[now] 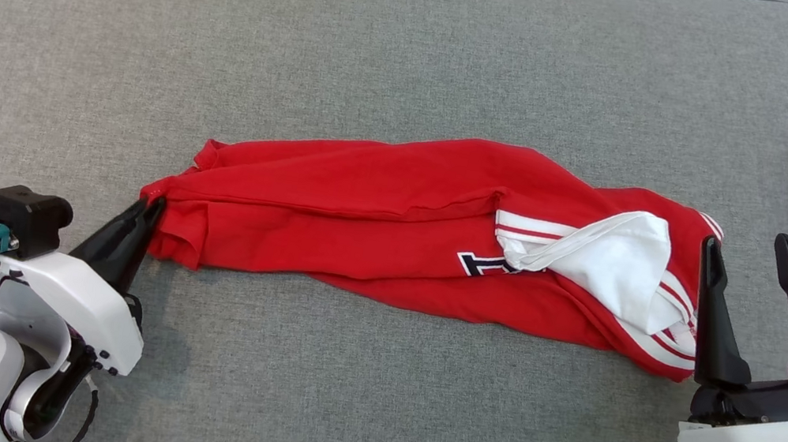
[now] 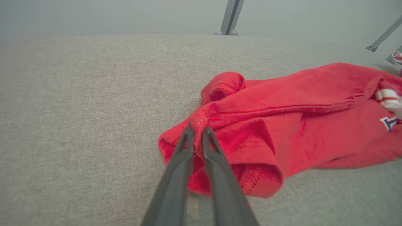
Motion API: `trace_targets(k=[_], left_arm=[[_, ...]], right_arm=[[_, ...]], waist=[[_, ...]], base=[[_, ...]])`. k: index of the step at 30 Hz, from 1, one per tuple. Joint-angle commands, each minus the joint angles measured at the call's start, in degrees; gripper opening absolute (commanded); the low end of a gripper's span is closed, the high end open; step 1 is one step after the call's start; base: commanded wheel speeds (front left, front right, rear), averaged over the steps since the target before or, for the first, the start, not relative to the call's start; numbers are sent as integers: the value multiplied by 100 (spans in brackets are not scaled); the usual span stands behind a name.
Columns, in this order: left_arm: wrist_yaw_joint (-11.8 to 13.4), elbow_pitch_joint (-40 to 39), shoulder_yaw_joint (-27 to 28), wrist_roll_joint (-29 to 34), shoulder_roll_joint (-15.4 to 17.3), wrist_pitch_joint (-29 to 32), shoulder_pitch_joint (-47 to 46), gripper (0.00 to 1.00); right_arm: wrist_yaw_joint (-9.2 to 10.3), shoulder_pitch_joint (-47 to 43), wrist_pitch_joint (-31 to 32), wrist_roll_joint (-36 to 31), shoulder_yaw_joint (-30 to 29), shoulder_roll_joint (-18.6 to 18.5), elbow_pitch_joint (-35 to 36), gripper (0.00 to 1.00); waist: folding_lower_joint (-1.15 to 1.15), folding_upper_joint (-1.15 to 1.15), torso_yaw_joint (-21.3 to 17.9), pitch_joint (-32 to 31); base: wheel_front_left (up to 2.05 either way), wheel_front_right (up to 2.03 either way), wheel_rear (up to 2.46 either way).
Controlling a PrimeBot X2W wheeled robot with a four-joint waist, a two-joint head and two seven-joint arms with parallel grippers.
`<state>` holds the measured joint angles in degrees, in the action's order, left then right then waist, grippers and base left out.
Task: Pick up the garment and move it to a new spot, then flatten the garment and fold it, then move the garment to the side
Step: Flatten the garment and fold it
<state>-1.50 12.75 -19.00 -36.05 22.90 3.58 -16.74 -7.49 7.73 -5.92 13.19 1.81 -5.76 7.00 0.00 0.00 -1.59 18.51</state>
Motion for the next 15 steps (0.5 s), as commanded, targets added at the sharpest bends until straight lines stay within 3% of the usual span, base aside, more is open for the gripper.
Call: trace_targets(k=[1, 10, 15], left_arm=[[-18, 9, 8, -34, 29, 3, -53, 0], [-5, -28, -14, 17, 97, -29, -170, 0], [3, -16, -70, 76, 77, -67, -270, 0]], right_arm=[[-2, 48, -41, 19, -44, -17, 5, 100], [-2, 188, 84, 230, -183, -262, -588, 100], [-3, 518, 120, 402, 110, -437, -1213, 100]], waist=[[0, 0, -4, 2], [0, 0, -6, 111], [0, 0, 85, 198]], base=[[0, 0, 0], [0, 0, 0], [0, 0, 0]])
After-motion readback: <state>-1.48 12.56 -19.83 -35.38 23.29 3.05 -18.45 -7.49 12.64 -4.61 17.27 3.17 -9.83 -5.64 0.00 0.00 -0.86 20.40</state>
